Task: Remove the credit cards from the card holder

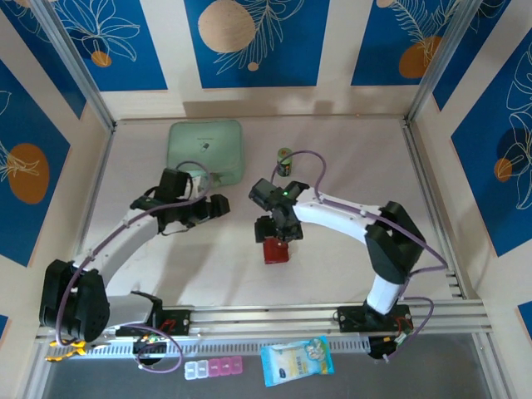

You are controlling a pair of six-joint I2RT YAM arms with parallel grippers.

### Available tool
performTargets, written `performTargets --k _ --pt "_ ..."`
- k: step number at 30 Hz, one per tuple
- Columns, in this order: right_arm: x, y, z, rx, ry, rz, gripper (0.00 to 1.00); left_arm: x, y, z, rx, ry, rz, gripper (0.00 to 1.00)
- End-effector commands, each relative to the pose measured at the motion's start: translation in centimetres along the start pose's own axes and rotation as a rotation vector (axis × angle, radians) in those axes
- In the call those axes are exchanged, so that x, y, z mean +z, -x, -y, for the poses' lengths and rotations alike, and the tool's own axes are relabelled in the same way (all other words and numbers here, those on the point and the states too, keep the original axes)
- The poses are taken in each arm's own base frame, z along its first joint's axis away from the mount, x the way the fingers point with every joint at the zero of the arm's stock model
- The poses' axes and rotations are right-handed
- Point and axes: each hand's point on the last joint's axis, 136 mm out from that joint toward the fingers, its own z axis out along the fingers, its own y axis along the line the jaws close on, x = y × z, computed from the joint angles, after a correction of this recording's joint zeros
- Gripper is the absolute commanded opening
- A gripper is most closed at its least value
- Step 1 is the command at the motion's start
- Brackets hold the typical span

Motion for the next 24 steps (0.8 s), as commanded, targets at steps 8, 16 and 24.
performTargets --k 8,16,24 --pt "-0.7 -1.3 1.5 0.073 0.2 -0.007 0.61 5.3 -3.2 4.9 -0.093 -0.168 -0.039 0.47" --pt "0.5 -1.0 2.0 0.06 0.183 -0.022 0.44 9.2 -6.6 7.3 -0.125 -0.229 -0.128 0.1" --pt "1.8 -0.5 1.6 0.006 0.1 -0.039 0.38 10.7 -8.1 6.6 -0.189 -0.231 -0.136 0.02"
